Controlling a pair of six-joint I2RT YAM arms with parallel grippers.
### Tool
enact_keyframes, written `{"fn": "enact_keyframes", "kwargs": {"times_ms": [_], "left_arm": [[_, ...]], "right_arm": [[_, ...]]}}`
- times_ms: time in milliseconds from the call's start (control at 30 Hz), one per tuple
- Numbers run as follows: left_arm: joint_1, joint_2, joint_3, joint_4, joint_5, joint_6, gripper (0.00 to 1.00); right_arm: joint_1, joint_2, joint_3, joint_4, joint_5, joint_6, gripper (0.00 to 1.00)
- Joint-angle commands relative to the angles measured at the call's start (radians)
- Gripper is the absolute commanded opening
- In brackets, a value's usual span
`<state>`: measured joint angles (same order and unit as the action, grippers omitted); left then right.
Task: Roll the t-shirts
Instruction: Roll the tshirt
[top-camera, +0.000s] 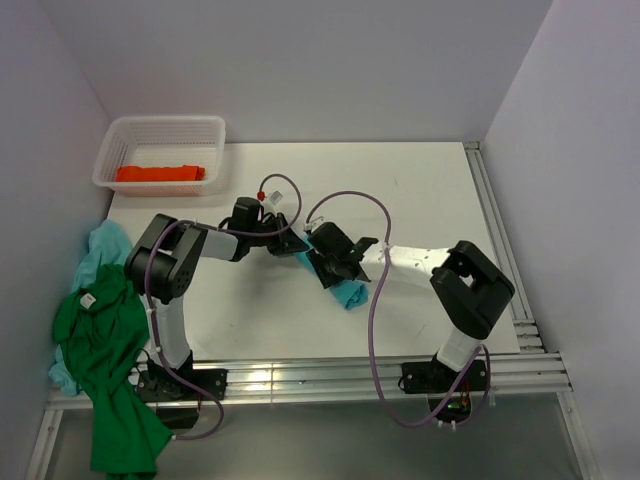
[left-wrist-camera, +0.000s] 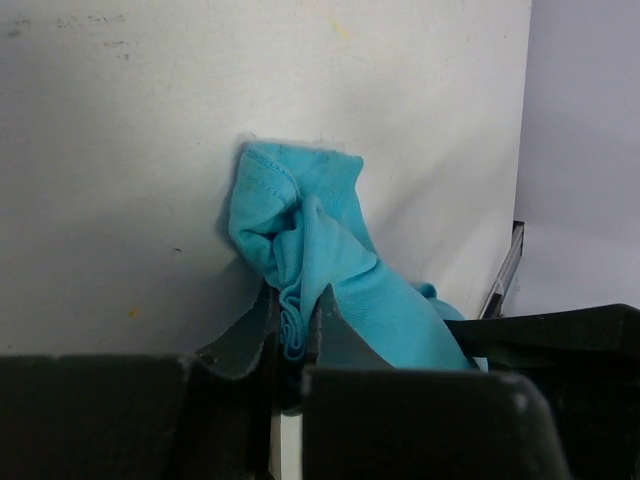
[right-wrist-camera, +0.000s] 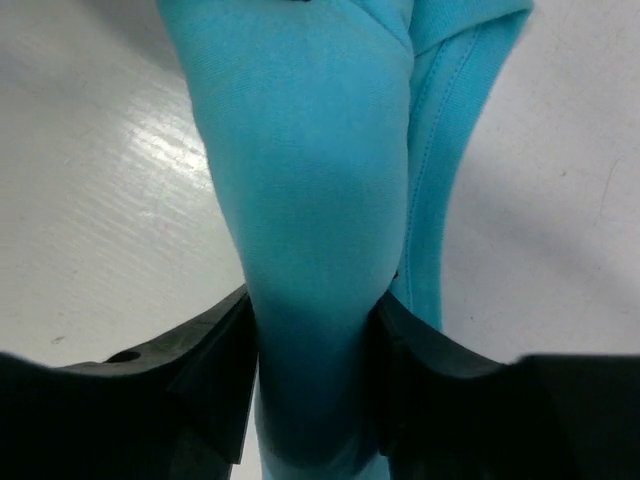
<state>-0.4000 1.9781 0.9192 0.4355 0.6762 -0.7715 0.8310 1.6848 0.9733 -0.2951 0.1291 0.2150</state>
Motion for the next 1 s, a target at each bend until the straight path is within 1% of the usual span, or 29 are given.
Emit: {"fn": "enact_keyframes", "kwargs": {"times_ms": [0, 33, 100, 167, 200, 233, 267, 300, 333, 367, 433, 467, 533, 567, 600, 633, 667, 700, 733, 800, 900, 967], "left_arm": [[-0.017, -0.042, -0.028, -0.076, -0.139, 0.052, 0.00], [-0.016, -0.056, -0.037, -0.078, -0.177, 0.060, 0.00], [-0.017, -0.096, -0.078, -0.049, -0.202, 0.058, 0.00], [-0.016, -0.125, -0.108, -0.031, -0.224, 0.058, 0.00], [-0.019, -0.131, -0.114, -0.023, -0.231, 0.061, 0.00], [-0.022, -0.137, -0.120, -0.021, -0.240, 0.064, 0.00], [-0.025, -0.143, -0.125, -0.023, -0.253, 0.073, 0.00], [-0.028, -0.147, -0.126, -0.024, -0.259, 0.078, 0.00], [-0.033, -0.150, -0.131, -0.021, -0.268, 0.078, 0.00], [-0.036, -0.159, -0.143, -0.017, -0.280, 0.078, 0.00], [-0.042, -0.173, -0.163, 0.014, -0.296, 0.069, 0.00], [-0.045, -0.185, -0.181, 0.022, -0.300, 0.066, 0.00], [-0.049, -0.200, -0.204, 0.060, -0.323, 0.049, 0.00], [-0.053, -0.217, -0.233, 0.072, -0.334, 0.041, 0.00], [-0.056, -0.228, -0.247, 0.086, -0.351, 0.034, 0.00], [-0.057, -0.252, -0.279, 0.107, -0.366, 0.017, 0.00], [-0.059, -0.266, -0.298, 0.124, -0.381, 0.006, 0.00], [-0.063, -0.278, -0.315, 0.135, -0.407, -0.002, 0.00], [-0.066, -0.304, -0.345, 0.144, -0.423, -0.015, 0.00], [-0.069, -0.331, -0.373, 0.167, -0.463, -0.029, 0.00], [-0.074, -0.370, -0.393, 0.166, -0.483, -0.035, 0.00], [-0.077, -0.372, -0.385, 0.137, -0.491, -0.031, 0.00]], "right_arm": [[-0.009, -0.072, -0.005, 0.022, -0.057, 0.032, 0.53], [-0.016, -0.095, -0.024, 0.033, -0.071, 0.043, 0.62], [-0.032, -0.169, -0.044, 0.051, -0.094, 0.078, 0.71], [-0.050, -0.224, -0.085, 0.063, -0.109, 0.113, 0.88], [-0.056, -0.285, -0.103, 0.074, -0.112, 0.153, 0.94], [-0.062, -0.316, -0.122, 0.088, -0.105, 0.181, 0.99], [-0.084, -0.371, -0.152, 0.086, -0.082, 0.237, 1.00], [-0.099, -0.393, -0.166, 0.079, -0.083, 0.269, 1.00], [-0.119, -0.414, -0.180, 0.062, -0.094, 0.300, 1.00], [-0.169, -0.453, -0.212, 0.054, -0.111, 0.366, 1.00], [-0.205, -0.496, -0.251, 0.050, -0.111, 0.435, 1.00], [-0.226, -0.535, -0.292, 0.050, -0.117, 0.507, 1.00], [-0.236, -0.576, -0.332, 0.056, -0.123, 0.591, 1.00], [-0.243, -0.624, -0.382, 0.069, -0.146, 0.668, 1.00], [-0.254, -0.649, -0.412, 0.101, -0.172, 0.710, 1.00], [-0.263, -0.677, -0.468, 0.112, -0.175, 0.753, 1.00], [-0.273, -0.738, -0.501, 0.135, -0.181, 0.820, 1.00], [-0.280, -0.766, -0.531, 0.190, -0.187, 0.851, 1.00], [-0.282, -0.792, -0.580, 0.217, -0.197, 0.875, 1.00], [-0.286, -0.846, -0.616, 0.263, -0.192, 0.928, 1.00], [-0.293, -0.838, -0.653, 0.292, -0.212, 0.942, 1.00], [-0.296, -0.797, -0.665, 0.382, -0.264, 0.942, 1.00]]}}
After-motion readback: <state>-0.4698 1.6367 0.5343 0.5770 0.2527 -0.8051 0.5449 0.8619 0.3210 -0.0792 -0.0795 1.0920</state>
